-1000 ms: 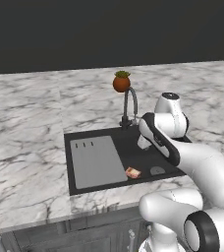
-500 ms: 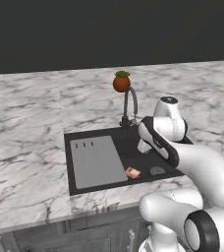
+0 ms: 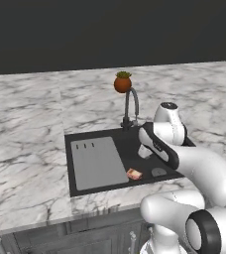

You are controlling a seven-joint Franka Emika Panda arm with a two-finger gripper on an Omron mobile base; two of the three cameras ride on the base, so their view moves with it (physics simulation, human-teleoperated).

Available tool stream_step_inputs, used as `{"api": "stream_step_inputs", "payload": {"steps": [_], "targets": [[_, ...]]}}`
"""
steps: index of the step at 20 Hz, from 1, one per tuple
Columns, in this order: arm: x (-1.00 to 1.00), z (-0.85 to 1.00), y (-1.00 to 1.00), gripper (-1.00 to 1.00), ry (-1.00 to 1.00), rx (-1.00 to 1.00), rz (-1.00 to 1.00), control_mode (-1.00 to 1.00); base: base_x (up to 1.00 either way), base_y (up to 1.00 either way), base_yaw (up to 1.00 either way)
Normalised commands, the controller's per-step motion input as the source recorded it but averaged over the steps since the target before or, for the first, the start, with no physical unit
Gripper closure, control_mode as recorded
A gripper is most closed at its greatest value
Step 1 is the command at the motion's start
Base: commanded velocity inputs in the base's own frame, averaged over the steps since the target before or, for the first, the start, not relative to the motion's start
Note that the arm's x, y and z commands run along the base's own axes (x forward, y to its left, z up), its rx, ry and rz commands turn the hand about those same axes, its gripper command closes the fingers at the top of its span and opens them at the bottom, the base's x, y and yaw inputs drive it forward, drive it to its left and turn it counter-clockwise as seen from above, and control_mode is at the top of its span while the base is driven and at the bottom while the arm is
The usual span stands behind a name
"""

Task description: Pick up the bar soap and bar soap from the sink, and place them back in the cabinet, and close the cabinet door.

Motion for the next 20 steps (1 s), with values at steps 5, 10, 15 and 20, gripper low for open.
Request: {"api": "stream_step_inputs", "payload": {"steps": [5,10,15,20], "targets": [[0.06,-0.23,0.03,-1.00,0.01,0.00,0.02,-1.00,0.00,0.00,0.00],[0.08,-0.29,0.06,-1.00,0.01,0.00,0.00,-1.00,0.00,0.00,0.00],[0.11,-0.27,0.01,-1.00,0.01,0.00,0.00,-1.00,0.00,0.00,0.00],[0.08,-0.25,0.00,-1.00,0.01,0.00,0.02,-1.00,0.00,0.00,0.00]]}}
